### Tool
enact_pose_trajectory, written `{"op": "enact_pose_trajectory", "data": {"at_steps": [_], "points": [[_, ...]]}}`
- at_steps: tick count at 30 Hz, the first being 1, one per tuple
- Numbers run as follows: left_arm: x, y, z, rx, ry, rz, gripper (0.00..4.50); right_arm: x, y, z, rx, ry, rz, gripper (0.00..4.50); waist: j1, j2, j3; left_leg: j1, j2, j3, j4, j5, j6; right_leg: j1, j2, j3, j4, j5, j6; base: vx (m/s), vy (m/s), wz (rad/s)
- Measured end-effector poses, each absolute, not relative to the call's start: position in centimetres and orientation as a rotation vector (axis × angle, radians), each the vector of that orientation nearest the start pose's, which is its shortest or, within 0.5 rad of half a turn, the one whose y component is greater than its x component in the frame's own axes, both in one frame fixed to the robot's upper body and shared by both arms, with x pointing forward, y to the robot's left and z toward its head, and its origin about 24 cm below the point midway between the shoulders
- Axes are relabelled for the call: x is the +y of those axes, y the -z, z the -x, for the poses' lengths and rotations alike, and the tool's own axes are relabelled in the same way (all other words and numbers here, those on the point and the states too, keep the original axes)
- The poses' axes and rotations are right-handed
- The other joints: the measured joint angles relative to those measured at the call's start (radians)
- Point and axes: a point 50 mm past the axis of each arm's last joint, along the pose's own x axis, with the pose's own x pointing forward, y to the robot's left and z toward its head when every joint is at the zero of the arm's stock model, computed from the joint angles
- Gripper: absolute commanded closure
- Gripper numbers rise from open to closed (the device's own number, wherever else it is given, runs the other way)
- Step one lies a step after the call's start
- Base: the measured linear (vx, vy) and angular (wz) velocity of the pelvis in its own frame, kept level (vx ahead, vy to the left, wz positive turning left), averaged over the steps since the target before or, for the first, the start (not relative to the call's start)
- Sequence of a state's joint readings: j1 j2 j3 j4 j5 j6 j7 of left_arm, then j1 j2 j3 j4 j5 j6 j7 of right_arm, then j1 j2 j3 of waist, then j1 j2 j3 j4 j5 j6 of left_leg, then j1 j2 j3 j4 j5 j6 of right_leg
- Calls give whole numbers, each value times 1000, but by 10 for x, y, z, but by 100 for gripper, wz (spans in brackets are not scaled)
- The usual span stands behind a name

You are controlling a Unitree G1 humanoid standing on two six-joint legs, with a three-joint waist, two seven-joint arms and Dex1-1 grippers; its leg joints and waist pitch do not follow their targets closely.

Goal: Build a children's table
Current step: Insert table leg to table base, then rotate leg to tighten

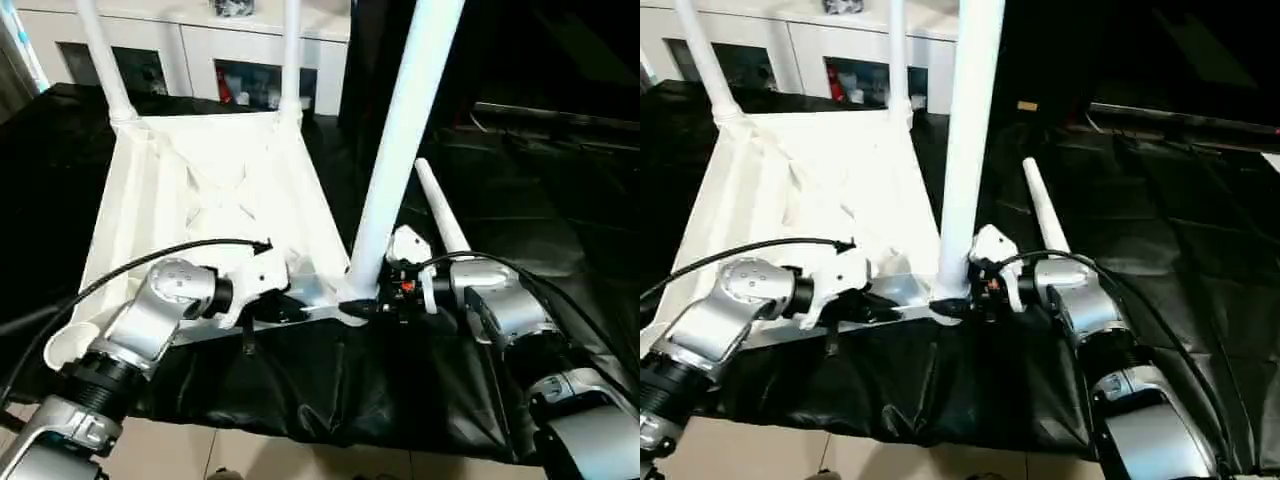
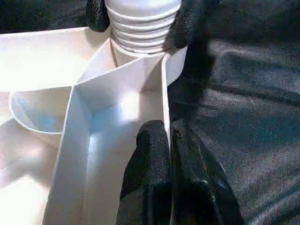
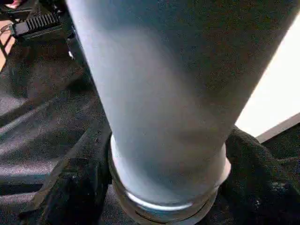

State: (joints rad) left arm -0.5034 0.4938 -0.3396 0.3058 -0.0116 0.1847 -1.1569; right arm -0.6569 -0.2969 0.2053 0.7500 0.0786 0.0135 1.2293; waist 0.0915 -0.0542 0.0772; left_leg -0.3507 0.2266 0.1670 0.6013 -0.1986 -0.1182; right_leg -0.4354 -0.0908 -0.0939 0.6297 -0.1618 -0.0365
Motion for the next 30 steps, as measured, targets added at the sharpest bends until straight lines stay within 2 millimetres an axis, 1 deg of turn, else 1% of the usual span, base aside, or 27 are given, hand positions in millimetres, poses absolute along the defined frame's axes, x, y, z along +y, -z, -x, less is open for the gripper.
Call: {"op": "enact_pose_trajectory", "data": {"at_steps": [6, 10, 12, 13, 16, 17, 22, 26, 27, 28, 30], "points": [[143, -69, -301, 411, 1317, -524, 450, -122, -54, -324, 335, -1333, 206, 171, 2, -1, -1, 0, 0, 0, 0, 0, 0, 1, 0, 0, 0, 0, 0, 0, 0, 0], [143, -67, -303, 410, 1279, -505, 450, -120, -50, -326, 334, -1274, 169, 173, -2, -2, -2, 2, 0, 0, 0, 0, 0, 2, 0, 0, 0, 0, 0, 0, 0, 0], [142, -65, -305, 411, 1238, -483, 450, -118, -47, -328, 331, -1206, 141, 173, -4, -4, -4, 2, 0, 0, 0, 0, -1, 2, 0, 0, 0, 1, 1, 0, 0, 0], [141, -63, -308, 412, 1198, -460, 450, -115, -44, -331, 329, -1140, 116, 173, -7, -6, -6, 3, 0, 0, 0, 1, -1, 2, 0, 0, 0, -1, 5, 0, 0, 0], [133, -60, -318, 416, 1069, -433, 450, -101, -40, -344, 324, -921, 39, 174, -29, -8, -8, 6, 0, -1, 0, 3, -6, 2, 0, 0, 1, 1, 6, 0, 0, 0], [130, -60, -320, 415, 1040, -429, 450, -99, -39, -347, 328, -863, 22, 174, -33, -8, -8, 6, -1, -1, 0, 4, -6, 1, 0, 0, 0, 1, 6, 0, 0, 0], [112, -58, -328, 408, 894, -408, 450, -81, -40, -361, 333, -622, -49, 174, -38, -6, -9, 6, -1, -2, 0, 4, -6, 1, 1, 0, 0, 1, 7, 0, 0, 0], [106, -57, -329, 405, 869, -407, 450, -78, -41, -363, 320, -570, -46, 174, -36, -3, -12, 5, -1, -2, 0, 4, -6, 1, 1, 0, 0, 1, 7, 0, 0, 0], [105, -57, -329, 405, 871, -407, 450, -78, -40, -363, 318, -568, -49, 118, -35, -1, -13, 5, -1, -2, 0, 4, -6, 1, 1, 0, 0, 1, 7, 0, 0, 0], [105, -57, -328, 404, 871, -405, 450, -79, -41, -364, 316, -566, -54, 104, -35, 1, -14, 4, -1, -2, -1, 3, -6, 1, 0, 0, 0, 1, 6, 0, 0, 0], [104, -57, -328, 403, 874, -404, 450, -78, -41, -364, 317, -569, -71, 102, -35, 2, -15, 3, -1, -2, -2, 3, -6, 0, 0, 0, 0, 3, 3, 0, 0, 0]]}}
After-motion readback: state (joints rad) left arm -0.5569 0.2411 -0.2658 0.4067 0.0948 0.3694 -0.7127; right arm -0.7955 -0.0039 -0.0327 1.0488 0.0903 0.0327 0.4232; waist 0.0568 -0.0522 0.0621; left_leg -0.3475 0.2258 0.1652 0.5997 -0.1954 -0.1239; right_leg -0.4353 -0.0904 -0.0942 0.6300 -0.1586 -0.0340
